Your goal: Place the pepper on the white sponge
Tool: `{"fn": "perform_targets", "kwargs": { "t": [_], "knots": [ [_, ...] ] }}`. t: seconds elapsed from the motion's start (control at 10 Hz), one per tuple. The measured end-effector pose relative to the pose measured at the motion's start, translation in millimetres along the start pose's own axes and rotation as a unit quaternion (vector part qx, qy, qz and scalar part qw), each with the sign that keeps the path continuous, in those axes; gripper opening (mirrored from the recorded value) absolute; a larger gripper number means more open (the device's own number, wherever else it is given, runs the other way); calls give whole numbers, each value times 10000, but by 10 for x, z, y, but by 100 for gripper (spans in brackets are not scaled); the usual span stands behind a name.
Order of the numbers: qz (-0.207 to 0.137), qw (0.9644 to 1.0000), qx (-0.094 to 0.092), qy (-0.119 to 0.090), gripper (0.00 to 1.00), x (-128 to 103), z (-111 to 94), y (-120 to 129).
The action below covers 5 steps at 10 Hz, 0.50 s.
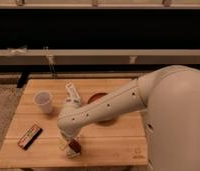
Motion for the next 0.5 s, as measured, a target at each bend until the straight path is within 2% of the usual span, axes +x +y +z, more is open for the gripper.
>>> {"fn": "perform_targets", "kwargs": {
  "t": [0.2, 0.5],
  "knots": [
    [42, 9999, -30, 132, 80, -15, -84, 54],
    [22, 9999, -30, 148, 80, -6, -87, 49]
  ]
}}
